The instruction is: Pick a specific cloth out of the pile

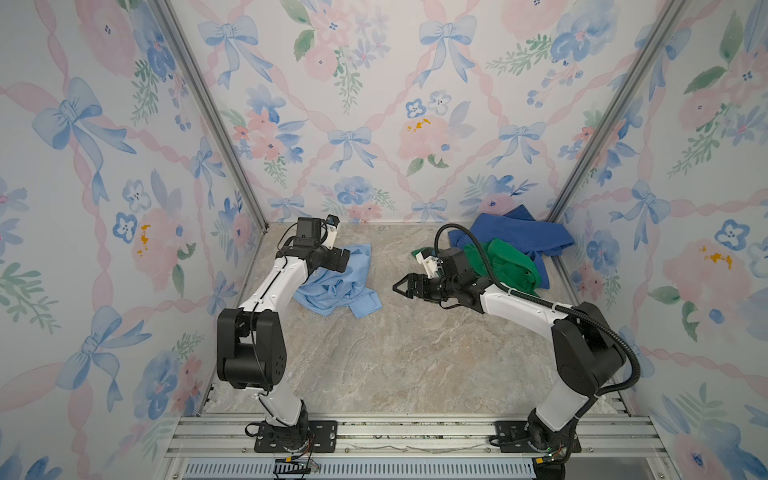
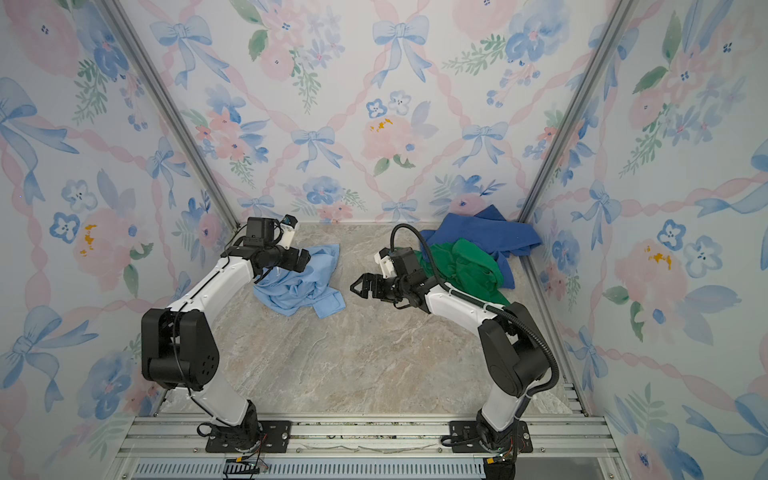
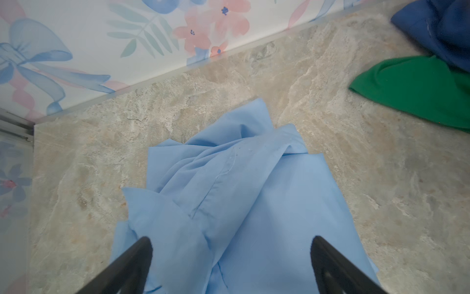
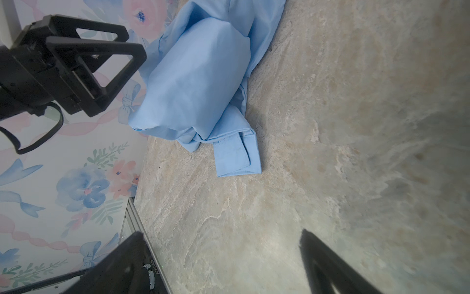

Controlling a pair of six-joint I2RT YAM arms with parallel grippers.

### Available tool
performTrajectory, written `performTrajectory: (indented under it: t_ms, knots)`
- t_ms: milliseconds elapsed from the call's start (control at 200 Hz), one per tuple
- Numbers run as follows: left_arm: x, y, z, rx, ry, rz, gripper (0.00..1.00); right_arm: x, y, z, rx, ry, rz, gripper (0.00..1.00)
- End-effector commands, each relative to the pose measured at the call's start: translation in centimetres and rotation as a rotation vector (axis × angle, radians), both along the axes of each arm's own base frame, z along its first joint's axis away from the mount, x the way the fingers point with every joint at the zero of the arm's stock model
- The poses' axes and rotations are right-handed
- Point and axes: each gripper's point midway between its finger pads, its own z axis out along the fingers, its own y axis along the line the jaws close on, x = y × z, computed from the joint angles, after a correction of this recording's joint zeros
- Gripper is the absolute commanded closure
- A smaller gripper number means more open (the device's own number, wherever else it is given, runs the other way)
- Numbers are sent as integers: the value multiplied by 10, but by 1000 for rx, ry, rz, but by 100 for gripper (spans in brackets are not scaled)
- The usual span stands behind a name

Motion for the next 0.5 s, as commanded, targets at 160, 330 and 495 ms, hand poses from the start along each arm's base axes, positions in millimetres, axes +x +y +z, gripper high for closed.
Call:
performTrajectory:
  t_ms: [160, 330, 495]
  knots:
    - [-5, 0, -73, 250, 227, -126, 2, -4, -10, 7, -16, -16, -5, 3]
    - [0, -5, -111, 257, 297, -173, 2, -5, -11, 10, -34, -35, 14, 3]
    - [15, 6, -140, 281, 341, -137, 2, -9, -15, 2, -66, -23, 18, 3]
